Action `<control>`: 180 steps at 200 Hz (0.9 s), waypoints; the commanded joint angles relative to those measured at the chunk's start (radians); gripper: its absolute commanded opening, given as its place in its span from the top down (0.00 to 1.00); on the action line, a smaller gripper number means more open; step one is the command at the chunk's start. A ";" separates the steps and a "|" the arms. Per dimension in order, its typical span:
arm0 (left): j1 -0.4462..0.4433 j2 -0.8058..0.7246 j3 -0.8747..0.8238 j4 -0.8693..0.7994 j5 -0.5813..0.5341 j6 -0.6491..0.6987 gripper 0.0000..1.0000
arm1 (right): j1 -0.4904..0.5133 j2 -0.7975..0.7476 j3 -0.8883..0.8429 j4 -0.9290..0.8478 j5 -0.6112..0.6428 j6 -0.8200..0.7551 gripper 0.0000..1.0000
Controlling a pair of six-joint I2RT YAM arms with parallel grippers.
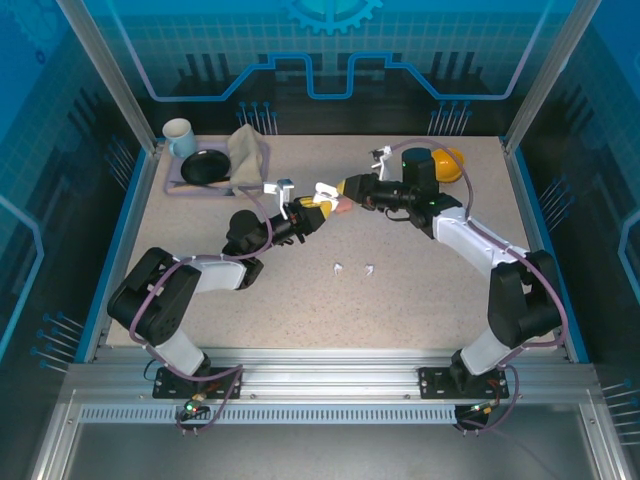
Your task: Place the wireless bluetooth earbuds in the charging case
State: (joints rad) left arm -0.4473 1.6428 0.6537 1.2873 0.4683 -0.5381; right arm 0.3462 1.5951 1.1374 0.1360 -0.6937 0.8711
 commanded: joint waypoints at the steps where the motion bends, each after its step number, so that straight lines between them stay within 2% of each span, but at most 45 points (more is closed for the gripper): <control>1: -0.004 0.008 0.044 0.040 0.027 -0.010 1.00 | 0.032 0.003 0.021 0.005 -0.043 -0.020 0.73; 41: -0.004 0.013 0.050 0.037 0.025 -0.016 1.00 | 0.034 -0.017 0.000 -0.003 -0.037 -0.027 0.77; 85: -0.005 0.004 0.064 -0.003 0.045 -0.023 1.00 | 0.033 -0.005 0.024 -0.016 -0.038 -0.040 1.00; 100: -0.004 -0.015 0.073 -0.071 0.058 -0.005 1.00 | 0.031 -0.004 0.045 -0.048 -0.035 -0.062 1.00; 139: -0.002 -0.089 0.072 -0.223 0.068 0.048 0.61 | 0.017 -0.003 0.107 -0.138 -0.019 -0.118 1.00; 156: 0.008 -0.138 0.073 -0.323 0.082 0.081 0.52 | 0.006 0.001 0.135 -0.182 -0.018 -0.148 1.00; 180: 0.046 -0.206 0.119 -0.536 0.178 0.140 0.48 | -0.007 0.008 0.183 -0.266 -0.024 -0.206 1.00</control>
State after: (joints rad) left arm -0.4347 1.5120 0.7048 0.9756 0.5381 -0.4862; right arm 0.3565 1.5951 1.2552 -0.0242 -0.6895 0.7483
